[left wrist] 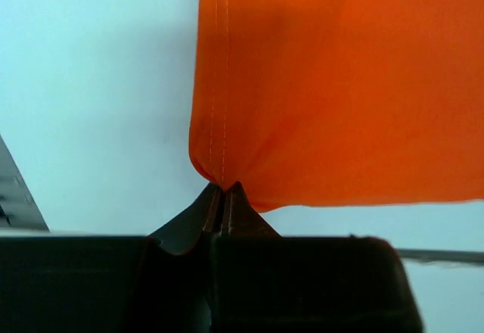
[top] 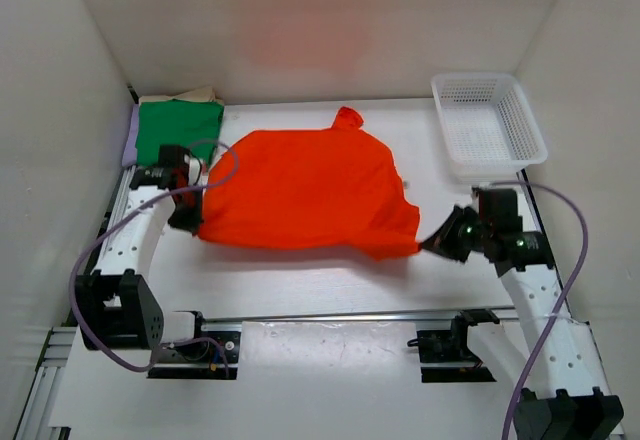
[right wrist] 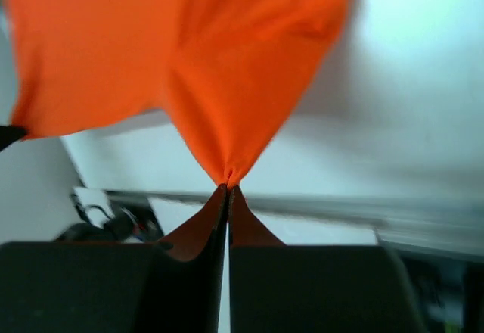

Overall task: Fold and stack the t-shirts
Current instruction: Flatten out the tshirt, then grap the side of the flattened tshirt closest away from the robot with both arms, then fold the flattened tshirt in 1/3 of the way

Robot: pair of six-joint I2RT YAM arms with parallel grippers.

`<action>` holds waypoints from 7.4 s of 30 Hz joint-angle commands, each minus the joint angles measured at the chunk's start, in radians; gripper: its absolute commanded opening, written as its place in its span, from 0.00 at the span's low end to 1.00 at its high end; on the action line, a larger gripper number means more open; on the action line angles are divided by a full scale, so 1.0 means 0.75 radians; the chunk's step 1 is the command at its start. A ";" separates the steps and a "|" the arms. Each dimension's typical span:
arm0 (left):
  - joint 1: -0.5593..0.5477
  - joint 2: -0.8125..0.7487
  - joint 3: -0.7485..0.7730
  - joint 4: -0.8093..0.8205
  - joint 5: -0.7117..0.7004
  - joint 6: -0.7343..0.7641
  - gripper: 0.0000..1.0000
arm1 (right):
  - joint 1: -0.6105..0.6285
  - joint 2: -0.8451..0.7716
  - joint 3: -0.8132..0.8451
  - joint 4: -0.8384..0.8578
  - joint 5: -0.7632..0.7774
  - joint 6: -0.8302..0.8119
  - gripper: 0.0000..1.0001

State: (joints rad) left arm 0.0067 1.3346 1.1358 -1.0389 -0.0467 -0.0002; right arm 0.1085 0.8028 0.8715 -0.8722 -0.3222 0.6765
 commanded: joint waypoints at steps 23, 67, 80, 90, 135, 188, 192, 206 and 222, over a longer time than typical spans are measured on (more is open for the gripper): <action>-0.109 0.935 1.670 0.659 -0.306 0.000 0.12 | -0.257 1.712 2.050 0.831 -0.268 0.621 0.00; -0.132 -0.047 -0.602 0.118 -0.304 0.000 0.10 | 0.371 -0.044 -0.555 -0.025 0.256 0.268 0.00; -0.079 0.077 -0.320 0.101 -0.257 0.000 0.16 | 0.371 0.287 -0.164 0.060 0.403 0.037 0.00; -0.042 0.331 -0.152 0.125 -0.255 0.000 0.14 | 0.305 0.584 -0.007 0.194 0.423 -0.147 0.00; 0.265 0.387 -0.179 0.133 -0.012 0.000 0.79 | 0.215 0.957 0.505 0.083 0.481 -0.332 0.57; 0.300 0.681 -0.025 0.172 0.142 0.000 0.10 | 0.138 0.897 0.212 0.077 0.264 -0.407 0.00; 0.300 0.536 -0.136 0.144 -0.001 0.000 0.10 | 0.138 1.064 0.241 -0.011 0.227 -0.426 0.00; 0.327 0.346 -0.220 0.076 -0.285 0.000 0.69 | 0.150 1.127 0.231 0.089 0.262 -0.374 0.34; -0.519 0.190 0.304 0.048 -0.458 0.000 0.76 | 0.138 0.813 0.017 0.046 0.295 -0.244 0.66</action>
State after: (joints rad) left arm -0.2428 1.4590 1.3502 -0.9592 -0.4999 0.0006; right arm 0.2195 1.4147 0.9470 -0.8536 -0.1078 0.4526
